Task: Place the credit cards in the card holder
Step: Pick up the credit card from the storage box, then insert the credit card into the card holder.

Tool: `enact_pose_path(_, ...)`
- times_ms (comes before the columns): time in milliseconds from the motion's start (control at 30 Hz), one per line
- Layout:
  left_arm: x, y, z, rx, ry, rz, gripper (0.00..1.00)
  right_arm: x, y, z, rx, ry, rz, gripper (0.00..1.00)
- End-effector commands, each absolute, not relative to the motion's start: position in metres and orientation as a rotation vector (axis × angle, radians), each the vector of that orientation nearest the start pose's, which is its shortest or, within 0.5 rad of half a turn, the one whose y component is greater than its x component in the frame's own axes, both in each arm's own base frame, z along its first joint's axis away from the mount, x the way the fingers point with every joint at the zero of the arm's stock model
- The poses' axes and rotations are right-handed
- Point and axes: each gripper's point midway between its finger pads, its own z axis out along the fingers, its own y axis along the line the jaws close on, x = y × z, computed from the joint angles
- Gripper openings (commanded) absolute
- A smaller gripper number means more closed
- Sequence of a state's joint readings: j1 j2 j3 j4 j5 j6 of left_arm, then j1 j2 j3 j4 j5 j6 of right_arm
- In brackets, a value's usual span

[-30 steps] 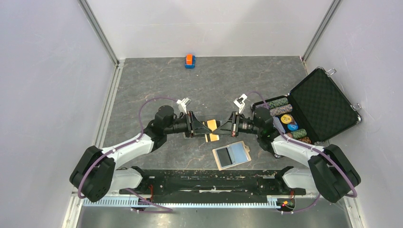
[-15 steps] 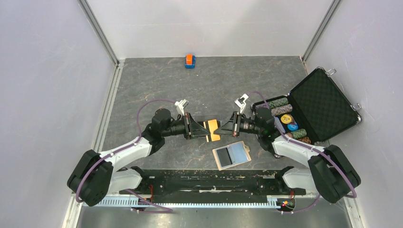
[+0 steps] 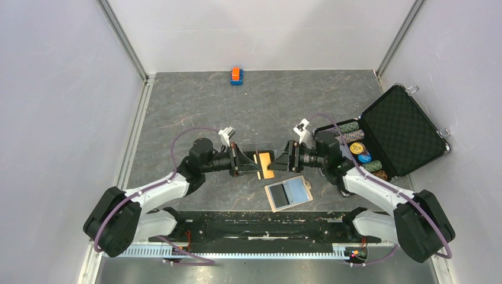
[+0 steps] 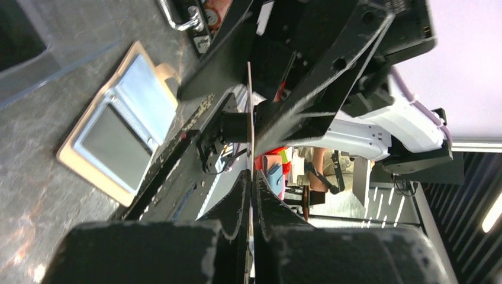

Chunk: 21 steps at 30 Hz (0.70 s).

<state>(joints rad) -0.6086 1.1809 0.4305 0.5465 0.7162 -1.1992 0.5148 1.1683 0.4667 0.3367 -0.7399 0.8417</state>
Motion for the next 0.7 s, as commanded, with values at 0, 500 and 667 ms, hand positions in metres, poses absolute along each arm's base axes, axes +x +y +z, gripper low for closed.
enact_pose_path(0,0.168,-0.29,0.163,-0.045,2.252,-1.719,0.02,0.207,0.227,0.112,-0.245,2.403,1.055,0.76)
enact_pose_path(500,0.123,-0.293,0.082,0.07,2.691,-1.363,0.02,0.179,0.135,0.02,-0.249,2.759,0.425,0.94)
enact_pose_path(667,0.123,-0.299,0.08,0.091,2.7,-1.346,0.02,0.158,0.155,0.016,-0.207,2.76,0.645,0.81)
